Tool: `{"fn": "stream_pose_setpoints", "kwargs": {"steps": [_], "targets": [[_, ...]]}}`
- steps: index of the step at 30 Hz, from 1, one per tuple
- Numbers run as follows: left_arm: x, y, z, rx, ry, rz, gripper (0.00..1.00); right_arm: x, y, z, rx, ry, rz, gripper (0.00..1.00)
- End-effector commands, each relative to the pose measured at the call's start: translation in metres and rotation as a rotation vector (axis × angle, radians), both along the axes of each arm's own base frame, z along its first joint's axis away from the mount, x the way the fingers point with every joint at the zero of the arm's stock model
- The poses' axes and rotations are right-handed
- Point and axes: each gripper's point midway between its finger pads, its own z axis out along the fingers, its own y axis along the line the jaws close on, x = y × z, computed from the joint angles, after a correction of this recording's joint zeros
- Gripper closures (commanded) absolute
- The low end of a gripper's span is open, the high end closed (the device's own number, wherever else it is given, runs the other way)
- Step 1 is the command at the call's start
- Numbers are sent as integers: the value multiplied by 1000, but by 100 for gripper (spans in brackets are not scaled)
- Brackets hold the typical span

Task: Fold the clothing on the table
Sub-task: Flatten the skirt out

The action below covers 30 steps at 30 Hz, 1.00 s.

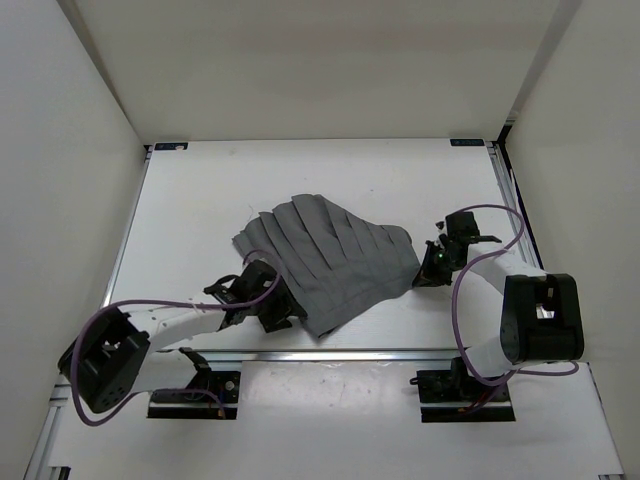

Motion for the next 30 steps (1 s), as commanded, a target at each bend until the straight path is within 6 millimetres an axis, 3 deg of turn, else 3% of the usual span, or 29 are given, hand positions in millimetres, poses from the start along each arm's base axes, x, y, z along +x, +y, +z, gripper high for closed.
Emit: {"fn": "stream_pose_setpoints", "kwargs": {"steps": [1, 6, 9, 11, 13, 16, 18, 21, 22, 23, 24, 25, 27, 28, 30], "targets": [[-5, -13, -9, -9, 36, -12, 37, -1, -6, 1, -25, -13, 1, 100], [7, -32, -13, -23, 24, -27, 38, -1, -8, 1, -31, -11, 1, 100], [2, -43, -13, -41, 36, -68, 49, -1, -9, 4, -36, -17, 1, 100], [7, -42, -11, -53, 32, -48, 100, -2, -11, 5, -36, -16, -6, 100], [13, -37, -3, -75, 4, -40, 100, -1, -11, 8, -26, -14, -15, 100], [44, -6, 11, -41, -64, 40, 100, 12, -6, 25, 2, -66, -8, 100], [78, 25, 25, -22, -116, 104, 100, 22, 3, 38, 31, -101, 26, 100], [141, 50, 78, -4, -249, 140, 100, 52, 16, 74, 56, -185, 62, 100], [150, 57, 77, 25, -252, 133, 100, 67, 17, 92, 43, -235, 78, 100], [172, 54, 101, 24, -300, 130, 100, 81, 21, 111, 30, -284, 93, 100], [193, 52, 127, 27, -376, 122, 100, 88, 23, 115, 19, -297, 103, 100], [202, 47, 130, 30, -392, 104, 100, 102, 23, 134, 6, -339, 105, 100], [233, 32, 158, -8, -464, 87, 100, 129, 22, 169, -6, -441, 105, 100], [240, 28, 171, -35, -492, 78, 100, 133, 24, 174, -2, -450, 107, 100], [243, 20, 168, -33, -475, 50, 100, 142, 25, 193, 10, -508, 113, 100]]}}
